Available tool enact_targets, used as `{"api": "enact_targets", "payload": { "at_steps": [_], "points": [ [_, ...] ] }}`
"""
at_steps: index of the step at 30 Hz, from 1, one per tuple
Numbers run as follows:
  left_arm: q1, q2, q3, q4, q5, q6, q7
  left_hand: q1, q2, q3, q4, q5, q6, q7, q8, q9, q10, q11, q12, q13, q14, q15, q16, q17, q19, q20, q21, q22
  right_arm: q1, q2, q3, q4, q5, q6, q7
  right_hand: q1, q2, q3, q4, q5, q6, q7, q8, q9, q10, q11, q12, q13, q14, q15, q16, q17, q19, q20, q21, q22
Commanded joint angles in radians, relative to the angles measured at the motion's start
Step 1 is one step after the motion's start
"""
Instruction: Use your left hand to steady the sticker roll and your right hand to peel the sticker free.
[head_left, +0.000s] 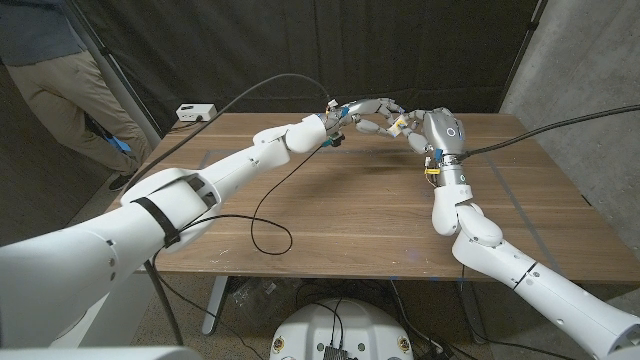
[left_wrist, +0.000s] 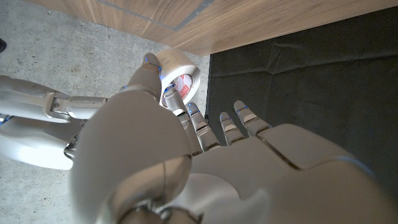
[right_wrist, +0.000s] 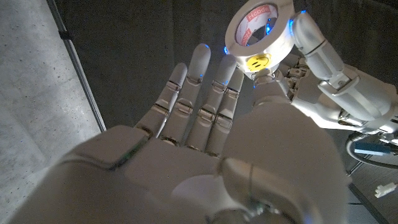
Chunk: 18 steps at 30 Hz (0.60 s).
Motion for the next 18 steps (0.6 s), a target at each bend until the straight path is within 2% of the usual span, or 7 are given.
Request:
{"api": "enact_targets", "payload": {
  "at_steps": [1,9,12,15,18],
  "points": [
    [-0.027,-0.026,0.019,0.062,-0.002,-0.023,0.018,-0.004,0.009,0.013,0.005,0.007,0.059,0.025,0.077,0.066,-0.002,0.001,-0.002,0.006,-0.006,-0.064,0.000,0.002,-0.002,-0.005,0.004,0.004,0.021,-0.012,-0.011,0.025,0.004,0.043,0.006,0.028,0.008,0.006,-0.012,0.007,0.046,-0.002,0.019,0.004,0.034,-0.001,0.023,0.014,0.021,-0.130,0.003,0.007,0.006,-0.010,0.019,0.004],
    [-0.036,-0.034,0.028,0.080,-0.001,-0.025,0.026,-0.004,0.009,0.014,0.005,0.007,0.059,0.024,0.078,0.067,-0.004,0.002,-0.003,0.006,-0.006,-0.062,0.000,0.002,-0.003,-0.006,0.004,0.004,0.026,-0.014,-0.014,0.038,0.014,0.078,0.003,0.054,0.017,0.015,-0.021,0.007,0.077,-0.007,0.031,0.006,0.069,-0.006,0.047,0.031,0.036,-0.130,0.003,0.022,0.002,-0.017,0.034,0.008],
    [-0.038,-0.035,0.032,0.083,-0.001,-0.026,0.024,-0.005,0.010,0.014,0.005,0.007,0.061,0.024,0.078,0.065,-0.004,0.000,-0.003,0.006,-0.007,-0.063,0.000,0.003,-0.003,-0.007,0.004,0.004,0.027,-0.002,-0.014,0.054,0.014,0.094,-0.029,0.072,0.021,0.019,-0.026,0.006,0.100,-0.011,0.043,0.013,0.097,-0.004,0.066,0.045,0.048,-0.131,0.009,0.035,0.002,-0.023,0.045,0.011],
    [-0.039,-0.034,0.037,0.082,0.005,-0.025,0.024,-0.005,0.010,0.015,0.005,0.007,0.059,0.025,0.078,0.066,-0.005,0.001,-0.003,0.007,-0.007,-0.062,0.000,0.003,-0.004,-0.006,0.004,0.004,0.026,0.016,-0.011,0.068,0.015,0.099,-0.066,0.114,0.035,0.031,-0.038,0.005,0.104,-0.011,0.051,0.025,0.094,-0.015,0.075,0.064,0.060,-0.134,0.018,0.047,-0.001,-0.031,0.060,0.017],
    [-0.037,-0.031,0.038,0.074,0.006,-0.018,0.025,-0.005,0.009,0.015,0.005,0.007,0.060,0.024,0.079,0.066,-0.005,0.000,-0.003,0.007,-0.007,-0.063,0.000,0.002,-0.004,-0.008,0.005,0.004,0.026,0.032,-0.010,0.082,0.009,0.099,-0.107,0.127,0.035,0.030,-0.037,0.002,0.115,-0.013,0.061,0.034,0.104,-0.022,0.087,0.077,0.064,-0.134,0.020,0.048,-0.003,-0.034,0.069,0.021]
  ]
}}
